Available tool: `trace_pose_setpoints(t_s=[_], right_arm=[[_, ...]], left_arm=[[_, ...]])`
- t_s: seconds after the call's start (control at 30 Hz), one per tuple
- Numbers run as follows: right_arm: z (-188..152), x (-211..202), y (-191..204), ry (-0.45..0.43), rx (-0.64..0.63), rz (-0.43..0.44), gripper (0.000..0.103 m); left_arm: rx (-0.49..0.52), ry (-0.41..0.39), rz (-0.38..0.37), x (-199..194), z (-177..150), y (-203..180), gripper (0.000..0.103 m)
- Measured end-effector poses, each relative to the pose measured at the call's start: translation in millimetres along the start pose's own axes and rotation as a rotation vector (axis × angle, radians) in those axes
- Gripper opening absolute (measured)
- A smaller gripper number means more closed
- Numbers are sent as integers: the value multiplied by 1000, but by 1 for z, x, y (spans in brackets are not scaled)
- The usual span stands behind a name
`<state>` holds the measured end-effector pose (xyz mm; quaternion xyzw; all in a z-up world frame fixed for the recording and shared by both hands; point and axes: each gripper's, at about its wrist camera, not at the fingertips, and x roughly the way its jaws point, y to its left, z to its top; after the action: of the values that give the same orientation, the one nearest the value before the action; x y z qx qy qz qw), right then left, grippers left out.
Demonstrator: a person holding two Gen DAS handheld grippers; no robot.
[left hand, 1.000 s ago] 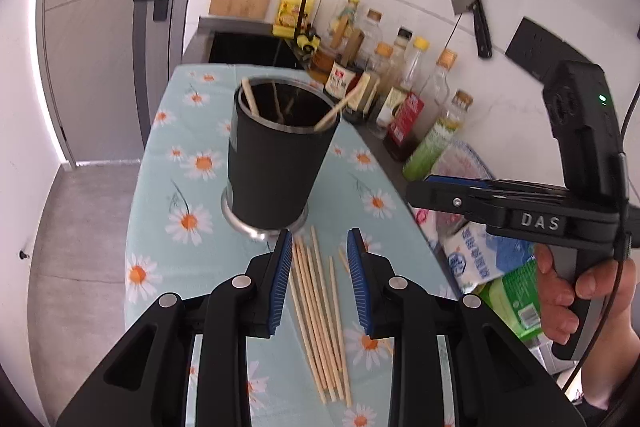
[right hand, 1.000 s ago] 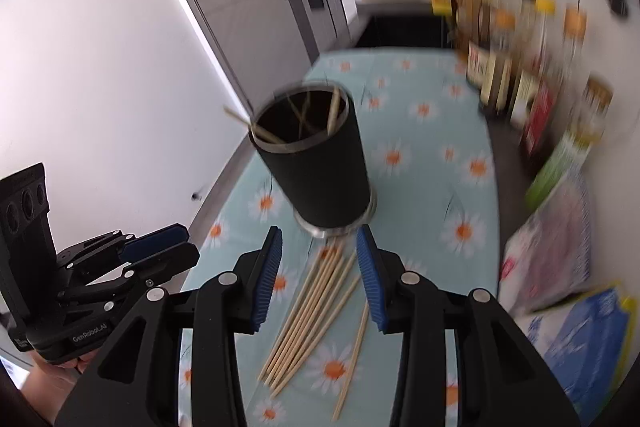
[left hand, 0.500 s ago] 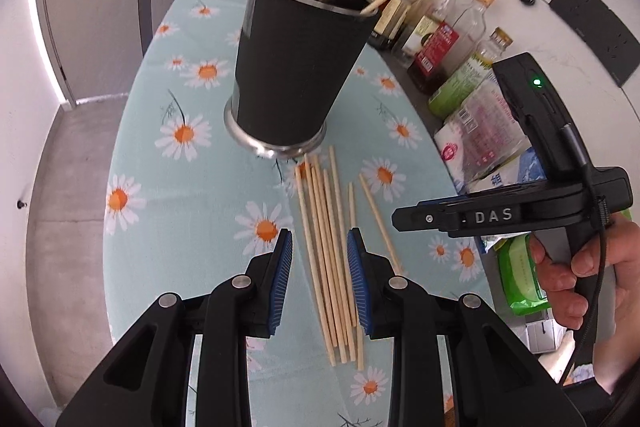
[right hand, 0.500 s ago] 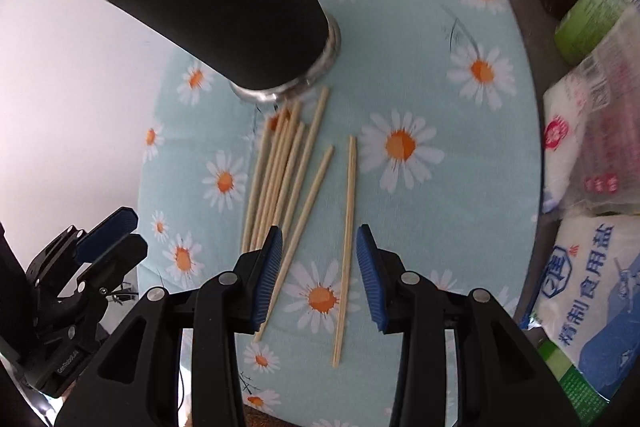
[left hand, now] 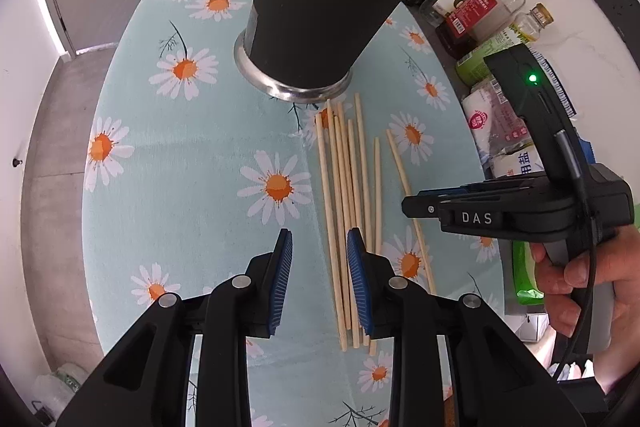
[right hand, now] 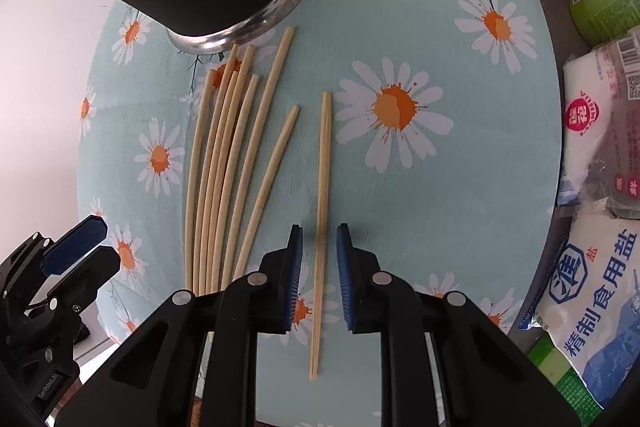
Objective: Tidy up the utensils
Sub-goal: 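Grasp another chopstick with the right tool while the left tool grasps one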
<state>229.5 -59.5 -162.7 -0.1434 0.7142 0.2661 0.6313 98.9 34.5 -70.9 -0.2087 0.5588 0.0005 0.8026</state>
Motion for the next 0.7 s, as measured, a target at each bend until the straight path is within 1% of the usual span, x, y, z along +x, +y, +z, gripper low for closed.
trace_pose_setpoints(t_s=[0.17,0.27,0.3,0.5,0.53,0.6,0.63,0.7], right_arm=[[-5,4,24,-37,-49,-115,18],[-13,7,33,-62,-55,-137,11],[-13,7,32,-64,-50,-138,7],[-10,11,22,-52,-46,-105,6],[-9,8,17,-46,-36,-91,6],[-5,6,0,-27,-6,-32,6],[-5,3,-6,-27,1,-14,6],[-7,-6,-16,-45,8,8,6]], left_arm=[[-23,49,13,9,7,4,28],[-32,68,16,13,12,7,28],[-35,74,16,14,13,7,28],[-47,121,35,24,24,9,28],[-49,131,36,26,25,8,28],[-59,154,27,31,28,9,28],[-75,173,12,35,30,9,28],[-81,190,9,39,33,8,28]])
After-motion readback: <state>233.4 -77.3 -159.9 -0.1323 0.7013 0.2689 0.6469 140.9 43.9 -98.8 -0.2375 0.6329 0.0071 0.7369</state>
